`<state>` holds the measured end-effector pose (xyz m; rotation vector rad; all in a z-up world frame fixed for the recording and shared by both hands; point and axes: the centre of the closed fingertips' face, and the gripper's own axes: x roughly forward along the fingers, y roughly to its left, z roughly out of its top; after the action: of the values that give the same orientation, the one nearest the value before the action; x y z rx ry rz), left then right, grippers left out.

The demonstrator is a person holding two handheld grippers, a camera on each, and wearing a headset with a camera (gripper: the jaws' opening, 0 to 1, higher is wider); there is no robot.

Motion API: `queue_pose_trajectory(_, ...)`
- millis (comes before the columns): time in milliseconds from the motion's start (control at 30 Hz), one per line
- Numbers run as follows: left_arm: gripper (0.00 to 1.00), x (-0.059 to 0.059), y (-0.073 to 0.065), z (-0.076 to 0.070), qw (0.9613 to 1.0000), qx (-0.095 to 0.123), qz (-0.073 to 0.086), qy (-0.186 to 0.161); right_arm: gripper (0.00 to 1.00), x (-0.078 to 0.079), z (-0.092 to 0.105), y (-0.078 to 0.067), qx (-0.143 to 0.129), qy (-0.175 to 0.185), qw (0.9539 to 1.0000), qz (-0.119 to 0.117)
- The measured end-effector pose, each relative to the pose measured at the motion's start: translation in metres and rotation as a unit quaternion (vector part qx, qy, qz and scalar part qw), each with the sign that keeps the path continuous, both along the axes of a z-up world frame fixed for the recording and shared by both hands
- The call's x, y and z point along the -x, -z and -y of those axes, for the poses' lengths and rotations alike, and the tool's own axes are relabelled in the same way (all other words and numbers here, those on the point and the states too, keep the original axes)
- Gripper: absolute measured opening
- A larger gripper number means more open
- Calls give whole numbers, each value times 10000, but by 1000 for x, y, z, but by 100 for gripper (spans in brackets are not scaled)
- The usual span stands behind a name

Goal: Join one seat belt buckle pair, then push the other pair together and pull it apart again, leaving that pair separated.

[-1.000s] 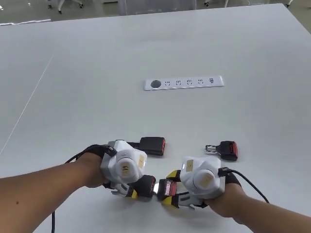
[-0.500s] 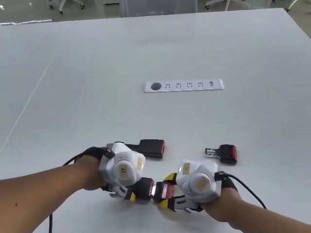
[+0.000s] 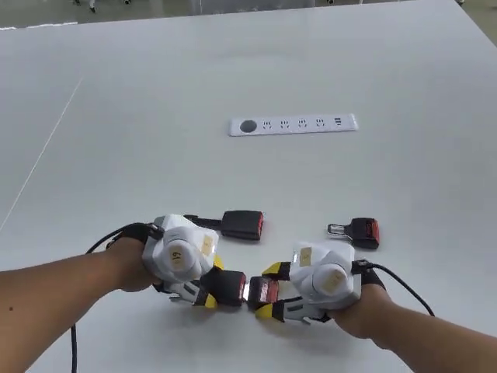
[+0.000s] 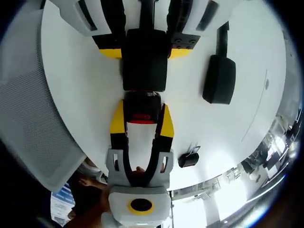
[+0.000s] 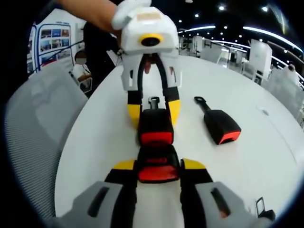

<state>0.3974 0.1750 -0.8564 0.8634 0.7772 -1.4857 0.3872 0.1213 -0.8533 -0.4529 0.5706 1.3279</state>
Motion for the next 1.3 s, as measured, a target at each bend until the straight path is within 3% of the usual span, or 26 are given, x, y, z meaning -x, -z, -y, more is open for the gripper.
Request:
queue_pose_trajectory(100, 33, -2, -1, 1, 9994, 264, -71, -222, 33, -1, 0, 0, -109, 61, 9999, -50)
queue_pose_trajectory(233, 33, -2, -2, 0, 9989, 394, -85, -222, 33, 0, -1, -1, -201, 56, 9997, -89)
queue_pose_trajectory(433, 33, -2, -2, 1, 9986, 488, -160, -103, 33, 0, -1, -1, -244, -23, 9997, -90)
queue_pose_trajectory(533, 33, -1, -2, 1, 9984, 537, -171, -69, 33, 1, -1, -1, -143, -184, 9997, 71)
queue_pose_trajectory(1300, 33, -1, -3, 1, 9957, 888, -217, -160, 32, 0, -1, -2, -360, 0, 9993, -71)
